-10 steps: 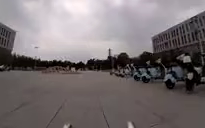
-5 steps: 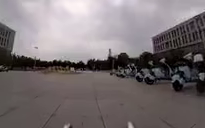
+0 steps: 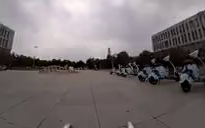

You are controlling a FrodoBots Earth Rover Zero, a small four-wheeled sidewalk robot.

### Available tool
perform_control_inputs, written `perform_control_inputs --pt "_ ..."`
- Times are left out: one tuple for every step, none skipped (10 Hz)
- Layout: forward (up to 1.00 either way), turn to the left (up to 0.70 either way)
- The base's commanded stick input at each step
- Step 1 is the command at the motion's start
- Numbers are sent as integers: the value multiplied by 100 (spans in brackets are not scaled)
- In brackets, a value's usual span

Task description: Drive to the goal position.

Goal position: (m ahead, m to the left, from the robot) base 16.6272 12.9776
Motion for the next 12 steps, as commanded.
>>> perform_control_inputs --pt "70 -14" --pt "70 -14" --pt "70 -14" --pt "70 -14" --pt "70 -14" --pt "70 -14" --pt "70 -14" --pt "70 -14" --pt "70 -14" --pt "70 -14" --pt "70 -12" --pt "70 -7"
